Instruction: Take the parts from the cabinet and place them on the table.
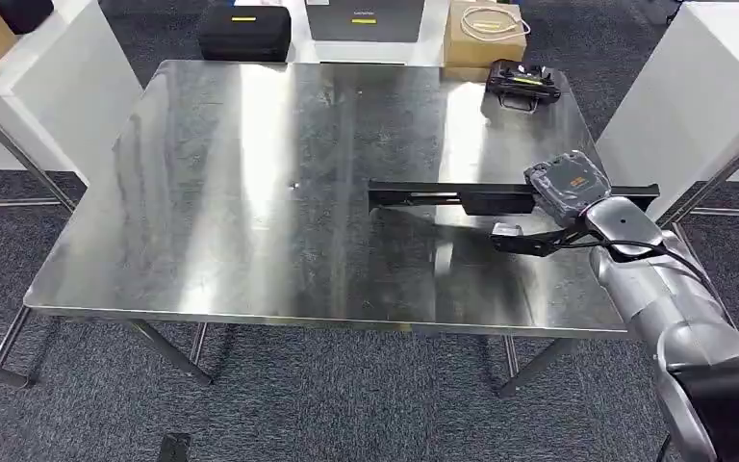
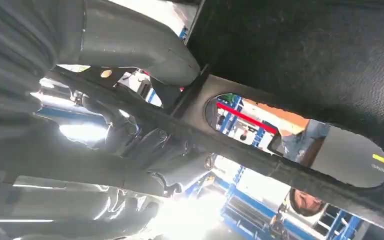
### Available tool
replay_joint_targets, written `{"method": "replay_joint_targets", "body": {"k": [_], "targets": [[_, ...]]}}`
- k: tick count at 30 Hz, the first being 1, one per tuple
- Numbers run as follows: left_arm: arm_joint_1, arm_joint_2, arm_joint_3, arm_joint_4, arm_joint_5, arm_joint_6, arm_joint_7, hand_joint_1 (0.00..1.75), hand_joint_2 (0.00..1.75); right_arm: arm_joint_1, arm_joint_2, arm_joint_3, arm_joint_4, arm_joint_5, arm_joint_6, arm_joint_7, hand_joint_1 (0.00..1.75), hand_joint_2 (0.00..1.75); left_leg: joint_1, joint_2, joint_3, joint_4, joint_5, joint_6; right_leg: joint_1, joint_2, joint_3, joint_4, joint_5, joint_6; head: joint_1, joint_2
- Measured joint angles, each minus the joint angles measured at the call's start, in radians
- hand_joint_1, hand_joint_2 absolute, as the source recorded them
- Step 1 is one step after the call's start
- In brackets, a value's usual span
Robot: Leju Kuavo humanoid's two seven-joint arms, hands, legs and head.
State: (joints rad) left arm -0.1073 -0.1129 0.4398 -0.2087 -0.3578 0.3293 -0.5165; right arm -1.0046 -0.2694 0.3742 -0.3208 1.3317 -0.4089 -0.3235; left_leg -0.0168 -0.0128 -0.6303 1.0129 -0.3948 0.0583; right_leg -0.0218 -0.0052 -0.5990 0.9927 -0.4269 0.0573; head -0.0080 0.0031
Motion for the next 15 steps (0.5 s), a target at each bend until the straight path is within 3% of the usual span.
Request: {"method": "replay_joint_targets", "body": {"k": [1, 5, 6, 9, 10, 11, 12, 14, 15], "targets": [[0.000, 0.000, 0.000, 0.000, 0.000, -0.008, 0.000, 0.00, 1.75, 0.001, 0.010, 0.001, 0.000, 0.000, -0.002, 0.000, 1.75, 1.75, 0.001, 0.002, -0.002, 0.003, -0.002, -0.003, 0.001, 0.005, -0.007, 0.002, 0.005, -0.013, -0.005, 0.000], [0.000, 0.000, 0.000, 0.000, -0.011, -0.001, -0.010, 0.00, 1.75, -0.002, 0.048, 0.011, -0.001, 0.009, -0.003, 0.009, 1.75, 1.75, 0.008, 0.006, -0.006, 0.009, -0.008, -0.016, -0.013, 0.010, -0.005, -0.001, 0.013, -0.030, -0.004, 0.000], [0.000, -0.001, 0.000, 0.000, -0.013, 0.015, -0.030, 0.00, 1.75, -0.006, 0.066, 0.019, -0.005, 0.011, -0.003, 0.006, 1.75, 1.75, 0.012, 0.008, -0.020, 0.051, -0.039, -0.029, -0.014, 0.012, -0.002, -0.001, 0.012, -0.038, -0.011, 0.000], [0.000, -0.003, 0.000, 0.000, -0.013, 0.036, -0.064, 0.00, 1.75, -0.010, 0.113, 0.031, -0.007, 0.010, -0.003, -0.015, 1.75, 1.75, 0.025, 0.008, -0.130, 0.280, -0.142, -0.049, -0.012, 0.017, 0.000, -0.001, 0.010, -0.043, -0.011, 0.000], [0.000, -0.003, 0.000, 0.000, -0.013, 0.037, -0.068, 0.00, 1.75, -0.010, 0.123, 0.036, -0.007, 0.010, -0.003, -0.018, 1.75, 1.75, 0.028, 0.008, -0.155, 0.320, -0.146, -0.052, -0.012, 0.017, 0.001, -0.001, 0.009, -0.044, -0.011, 0.000], [0.001, -0.003, 0.000, 0.000, -0.013, 0.047, -0.079, 0.00, 1.75, -0.009, 0.134, 0.042, -0.007, 0.008, -0.003, -0.026, 1.75, 1.75, 0.031, 0.009, -0.155, 0.308, -0.125, -0.053, -0.012, 0.017, 0.002, 0.000, 0.008, -0.045, -0.011, 0.000], [0.001, -0.003, 0.000, 0.000, -0.013, 0.056, -0.089, 0.00, 1.75, -0.009, 0.141, 0.045, -0.008, 0.005, -0.003, -0.031, 1.75, 1.75, 0.034, 0.009, -0.134, 0.259, -0.091, -0.052, -0.012, 0.017, 0.005, 0.000, 0.008, -0.045, -0.011, 0.000], [0.000, -0.003, 0.000, 0.000, -0.013, 0.072, -0.100, 0.00, 1.75, -0.010, 0.160, 0.052, -0.009, 0.003, -0.001, -0.043, 1.75, 1.75, 0.037, 0.009, -0.042, 0.073, 0.002, -0.047, -0.013, 0.017, 0.012, -0.001, 0.004, -0.043, -0.011, 0.000], [0.000, -0.003, 0.000, 0.000, -0.009, 0.076, -0.105, 0.00, 1.75, -0.010, 0.167, 0.055, -0.009, 0.003, -0.001, -0.045, 1.75, 1.75, 0.036, 0.008, -0.012, 0.014, 0.005, -0.044, -0.010, 0.017, 0.012, -0.001, 0.001, -0.039, -0.010, 0.000]]}}
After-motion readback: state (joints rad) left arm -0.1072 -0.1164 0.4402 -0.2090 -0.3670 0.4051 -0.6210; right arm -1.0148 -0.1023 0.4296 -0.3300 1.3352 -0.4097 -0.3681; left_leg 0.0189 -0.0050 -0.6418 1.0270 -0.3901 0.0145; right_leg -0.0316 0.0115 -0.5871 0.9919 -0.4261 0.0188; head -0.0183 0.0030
